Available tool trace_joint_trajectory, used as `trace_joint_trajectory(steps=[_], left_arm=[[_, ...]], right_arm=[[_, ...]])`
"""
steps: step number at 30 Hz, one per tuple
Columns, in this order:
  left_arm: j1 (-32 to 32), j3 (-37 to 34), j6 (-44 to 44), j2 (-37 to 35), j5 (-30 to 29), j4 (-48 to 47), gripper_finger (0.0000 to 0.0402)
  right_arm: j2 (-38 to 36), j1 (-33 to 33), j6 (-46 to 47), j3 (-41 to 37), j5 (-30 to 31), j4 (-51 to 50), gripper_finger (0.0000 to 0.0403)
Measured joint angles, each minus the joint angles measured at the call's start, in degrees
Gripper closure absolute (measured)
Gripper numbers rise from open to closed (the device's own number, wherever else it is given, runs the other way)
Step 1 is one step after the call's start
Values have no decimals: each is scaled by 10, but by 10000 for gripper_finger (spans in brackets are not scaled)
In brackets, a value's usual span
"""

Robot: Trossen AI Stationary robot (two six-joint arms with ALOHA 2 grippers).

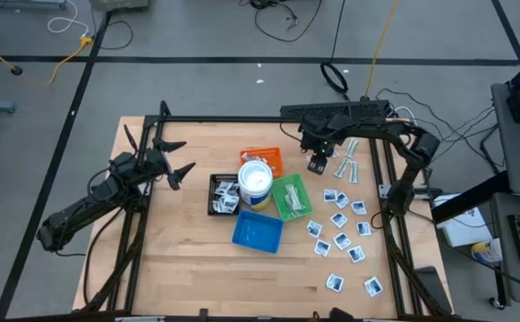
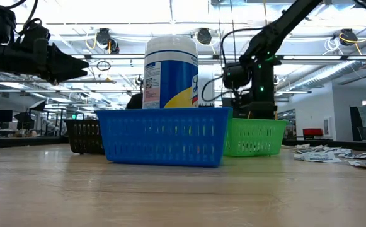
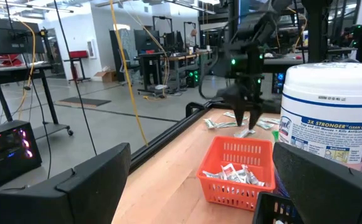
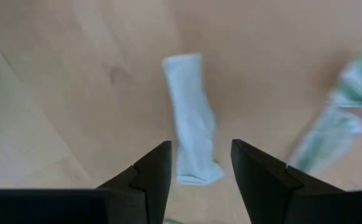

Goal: Pick & Place First Aid Supplies
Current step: Put the green bandage pack into the green bin

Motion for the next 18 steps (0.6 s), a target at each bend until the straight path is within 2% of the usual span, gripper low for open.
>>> trace_joint_trajectory(steps=[6, 10, 14, 18], left_arm=[[0, 0, 0, 0, 0, 0, 4], [0, 0, 0, 0, 0, 0, 4], [0, 0, 0, 0, 0, 0, 4], [0, 0, 0, 0, 0, 0, 4]], right_arm=[[36, -7, -2, -1, 1, 14, 241], [38, -9, -2, -1, 0, 22, 255], [38, -11, -8, -1, -1, 23, 300], [38, -11, -12, -1, -1, 23, 371]])
